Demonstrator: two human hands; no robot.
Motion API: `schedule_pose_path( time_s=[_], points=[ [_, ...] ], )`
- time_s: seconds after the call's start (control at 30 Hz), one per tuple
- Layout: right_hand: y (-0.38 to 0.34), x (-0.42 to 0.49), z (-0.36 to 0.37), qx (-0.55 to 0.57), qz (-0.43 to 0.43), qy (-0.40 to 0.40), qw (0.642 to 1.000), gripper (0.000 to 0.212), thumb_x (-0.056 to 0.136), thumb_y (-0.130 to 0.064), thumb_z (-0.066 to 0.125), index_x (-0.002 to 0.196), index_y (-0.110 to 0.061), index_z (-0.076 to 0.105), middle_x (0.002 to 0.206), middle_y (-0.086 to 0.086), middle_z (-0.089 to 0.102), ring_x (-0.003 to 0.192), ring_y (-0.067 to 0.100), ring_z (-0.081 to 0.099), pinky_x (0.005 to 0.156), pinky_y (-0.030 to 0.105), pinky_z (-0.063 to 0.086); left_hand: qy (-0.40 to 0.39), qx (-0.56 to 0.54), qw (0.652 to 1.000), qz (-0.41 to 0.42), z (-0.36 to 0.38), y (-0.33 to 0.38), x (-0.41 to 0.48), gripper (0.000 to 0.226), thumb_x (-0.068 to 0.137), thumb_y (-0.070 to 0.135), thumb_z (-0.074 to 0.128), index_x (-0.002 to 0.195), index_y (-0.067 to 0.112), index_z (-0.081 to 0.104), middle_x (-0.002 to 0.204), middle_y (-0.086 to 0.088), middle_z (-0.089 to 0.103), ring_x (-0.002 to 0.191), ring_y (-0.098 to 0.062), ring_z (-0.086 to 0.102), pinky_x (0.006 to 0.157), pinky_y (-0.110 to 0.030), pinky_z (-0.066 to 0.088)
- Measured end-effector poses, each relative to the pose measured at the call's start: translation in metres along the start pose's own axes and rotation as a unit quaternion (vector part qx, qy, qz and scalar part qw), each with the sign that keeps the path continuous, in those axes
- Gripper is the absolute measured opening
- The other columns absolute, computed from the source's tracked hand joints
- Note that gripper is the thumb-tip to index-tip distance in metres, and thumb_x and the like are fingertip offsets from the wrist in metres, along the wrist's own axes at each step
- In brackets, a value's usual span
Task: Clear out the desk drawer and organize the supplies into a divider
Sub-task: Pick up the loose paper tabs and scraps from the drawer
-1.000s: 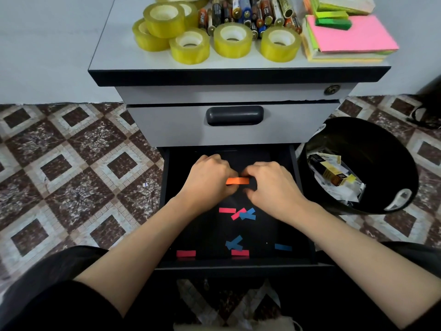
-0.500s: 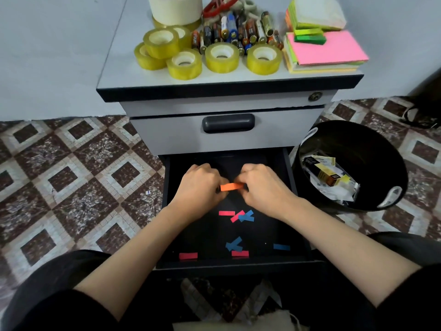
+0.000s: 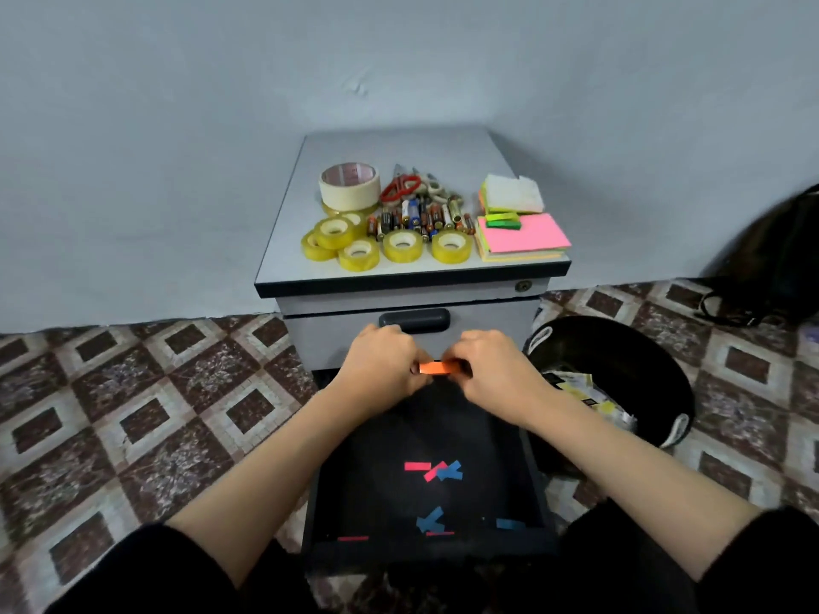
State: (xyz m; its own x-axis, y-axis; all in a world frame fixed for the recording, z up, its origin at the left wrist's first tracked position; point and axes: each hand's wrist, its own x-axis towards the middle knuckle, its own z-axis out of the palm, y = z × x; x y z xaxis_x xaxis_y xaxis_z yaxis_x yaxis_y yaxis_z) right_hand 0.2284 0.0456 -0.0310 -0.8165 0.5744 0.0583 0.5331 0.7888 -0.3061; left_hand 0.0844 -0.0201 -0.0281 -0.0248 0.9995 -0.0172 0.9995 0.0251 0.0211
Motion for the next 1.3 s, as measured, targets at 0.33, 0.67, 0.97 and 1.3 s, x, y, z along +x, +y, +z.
schedule_pose_path(
  time_s=[0.33,0.67,0.97,1.3],
  points=[
    [0.010,0.016,-0.067,-0.041,0.014,0.017,0.999,0.026,0.089,-0.016,0.056,0.111,-0.013,0.069,0.104,0.008,0.063,0.101,0.025,0.055,0.082,0.031,0.042,0.054,-0.057,0.997,-0.003,-0.065,0.009,0.029,0.026,0.084,0.039,0.064,0.105,0.028,0.071,0.093,0.001,0.071,0.088,-0.017,0.061,0.069,-0.027,0.041],
    [0.054,0.049,-0.106,-0.009,0.049,0.060,0.997,0.026,0.088,-0.007,0.058,0.110,-0.009,0.069,0.108,0.010,0.067,0.098,0.024,0.057,0.071,0.018,0.031,0.027,-0.183,0.982,-0.026,-0.070,-0.009,0.066,0.059,0.076,0.036,0.075,0.128,0.015,0.056,0.127,-0.004,0.059,0.118,-0.016,0.052,0.095,-0.024,0.040],
    [0.103,0.096,-0.106,-0.040,0.121,0.077,0.989,0.030,0.084,-0.004,0.057,0.111,-0.009,0.069,0.112,0.012,0.067,0.105,0.027,0.058,0.084,0.026,0.042,0.011,-0.120,0.992,-0.037,-0.041,-0.030,0.074,0.051,0.085,0.028,0.066,0.131,0.014,0.052,0.135,-0.001,0.052,0.127,-0.016,0.043,0.103,-0.022,0.031],
    [0.113,0.108,-0.102,-0.054,0.108,0.086,0.989,0.025,0.077,0.003,0.058,0.098,-0.008,0.064,0.099,0.012,0.066,0.094,0.029,0.058,0.079,0.036,0.047,0.029,-0.139,0.989,-0.034,-0.037,-0.037,0.078,0.043,0.086,0.026,0.065,0.126,0.015,0.057,0.134,-0.001,0.054,0.126,-0.015,0.046,0.104,-0.024,0.034]
  ],
)
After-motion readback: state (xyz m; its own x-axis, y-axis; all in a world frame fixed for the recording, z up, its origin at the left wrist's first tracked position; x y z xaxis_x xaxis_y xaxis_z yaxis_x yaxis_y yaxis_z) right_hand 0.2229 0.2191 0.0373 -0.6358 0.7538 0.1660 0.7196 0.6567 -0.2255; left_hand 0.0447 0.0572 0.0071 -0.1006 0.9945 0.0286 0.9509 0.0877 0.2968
